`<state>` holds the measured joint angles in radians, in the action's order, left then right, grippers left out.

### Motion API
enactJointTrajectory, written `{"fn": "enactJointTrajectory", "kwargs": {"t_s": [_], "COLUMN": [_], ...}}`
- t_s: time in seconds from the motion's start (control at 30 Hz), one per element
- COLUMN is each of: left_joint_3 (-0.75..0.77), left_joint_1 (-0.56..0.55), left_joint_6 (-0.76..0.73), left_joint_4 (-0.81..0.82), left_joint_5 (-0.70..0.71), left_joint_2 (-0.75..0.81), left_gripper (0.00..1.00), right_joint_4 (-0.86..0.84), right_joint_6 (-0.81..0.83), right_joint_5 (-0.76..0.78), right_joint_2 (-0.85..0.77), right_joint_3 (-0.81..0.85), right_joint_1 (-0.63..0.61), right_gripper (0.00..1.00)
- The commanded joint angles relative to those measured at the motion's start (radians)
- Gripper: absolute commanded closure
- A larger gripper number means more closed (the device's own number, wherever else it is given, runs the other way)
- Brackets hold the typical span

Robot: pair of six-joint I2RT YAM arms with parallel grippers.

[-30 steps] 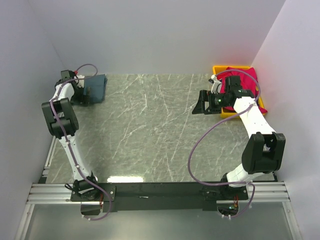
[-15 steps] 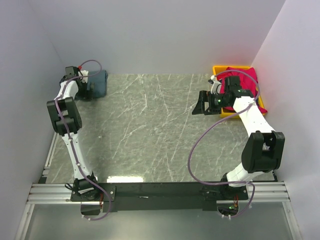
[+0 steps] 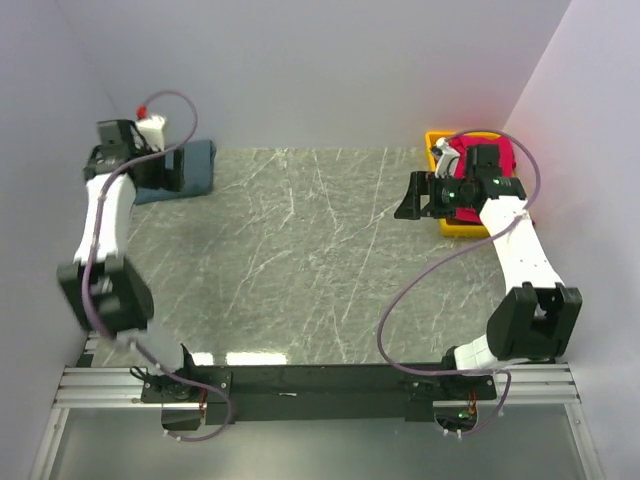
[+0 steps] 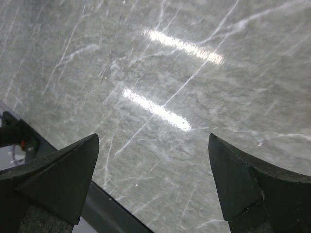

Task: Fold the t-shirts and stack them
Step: Reset both grippers

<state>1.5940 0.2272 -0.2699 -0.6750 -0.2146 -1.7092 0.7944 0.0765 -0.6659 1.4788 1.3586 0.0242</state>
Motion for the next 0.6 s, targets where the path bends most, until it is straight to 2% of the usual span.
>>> {"fn": "enactJointTrajectory", "kwargs": {"t_s": [0.0,0.07,0.17,0.3,0.43,0.57], "left_joint_3": [-0.078,-0.149,-0.226,-0.322,-0.486,-0.621], "left_joint_1": [-0.006,-0.006,-0.02,-0.123,-0.157,-0.172], "left_joint_6": [0.114,0.205,0.213,0.181,0.167,0.149], "left_joint_4": [0.027,0.113,0.089,-0.004,0.014,0.067], "left_joint_5": [-0.21,-0.233,-0.35,-0.312,-0.22,-0.174], "left_joint_2": [0.268,0.419,0.55,0.621,0.684,0.709], "left_gripper": [0.01,0.01,0.01,0.01,0.01,0.0], "right_joint_4": [-0.009,-0.035,-0.087,-0.124,-0.083,-0.128], "right_joint_6": [0.039,0.034,0.002,0.006,0.062,0.088], "right_joint_5": [0.041,0.081,0.124,0.132,0.137,0.193], "right_joint_2": [-0.118,-0.158,-0.247,-0.343,-0.365,-0.425], "right_joint_3": [0.039,0.014,-0.055,-0.199,-0.297,-0.412], "right_joint_1": [0.01,0.008,0.011,0.011,0.01,0.011], "right_gripper": [0.0,0.0,0.0,0.0,0.0,0.0]}}
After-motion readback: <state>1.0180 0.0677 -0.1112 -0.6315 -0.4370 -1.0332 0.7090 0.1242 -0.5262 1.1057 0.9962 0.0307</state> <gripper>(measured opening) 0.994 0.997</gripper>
